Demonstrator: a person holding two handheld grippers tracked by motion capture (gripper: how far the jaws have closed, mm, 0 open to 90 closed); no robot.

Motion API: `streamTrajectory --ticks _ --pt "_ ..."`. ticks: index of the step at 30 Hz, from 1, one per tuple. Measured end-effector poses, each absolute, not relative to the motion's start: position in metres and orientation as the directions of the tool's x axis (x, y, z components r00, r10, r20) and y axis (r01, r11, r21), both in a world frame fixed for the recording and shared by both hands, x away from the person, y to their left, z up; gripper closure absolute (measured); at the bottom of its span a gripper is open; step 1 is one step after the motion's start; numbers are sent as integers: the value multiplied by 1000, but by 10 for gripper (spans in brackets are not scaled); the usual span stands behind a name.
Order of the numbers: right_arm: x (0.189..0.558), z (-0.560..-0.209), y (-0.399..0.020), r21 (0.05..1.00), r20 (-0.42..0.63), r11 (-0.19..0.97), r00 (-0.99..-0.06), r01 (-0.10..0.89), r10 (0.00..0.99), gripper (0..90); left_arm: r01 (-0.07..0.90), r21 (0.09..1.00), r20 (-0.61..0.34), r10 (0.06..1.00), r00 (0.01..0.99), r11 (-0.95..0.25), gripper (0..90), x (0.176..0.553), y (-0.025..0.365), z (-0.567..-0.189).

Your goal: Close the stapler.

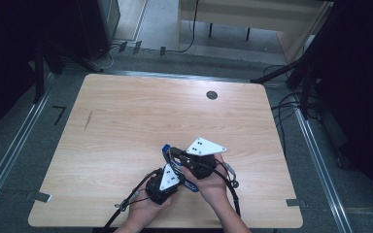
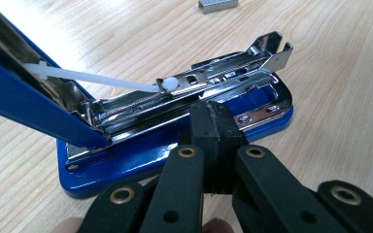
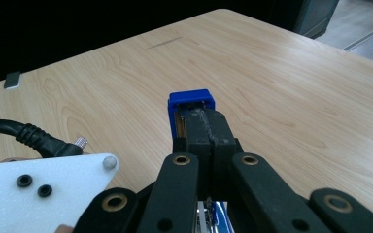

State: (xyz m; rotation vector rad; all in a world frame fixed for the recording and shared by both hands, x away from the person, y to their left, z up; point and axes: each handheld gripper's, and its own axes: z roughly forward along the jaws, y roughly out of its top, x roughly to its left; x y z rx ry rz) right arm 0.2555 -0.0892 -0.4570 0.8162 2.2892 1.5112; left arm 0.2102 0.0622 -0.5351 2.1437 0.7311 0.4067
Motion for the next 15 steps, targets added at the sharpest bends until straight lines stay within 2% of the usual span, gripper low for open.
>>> streamTrajectory --ticks 15 --pt "267 -468 -77 885 88 333 -817 327 570 900 359 785 43 622 782 -506 900 210 62 -535"
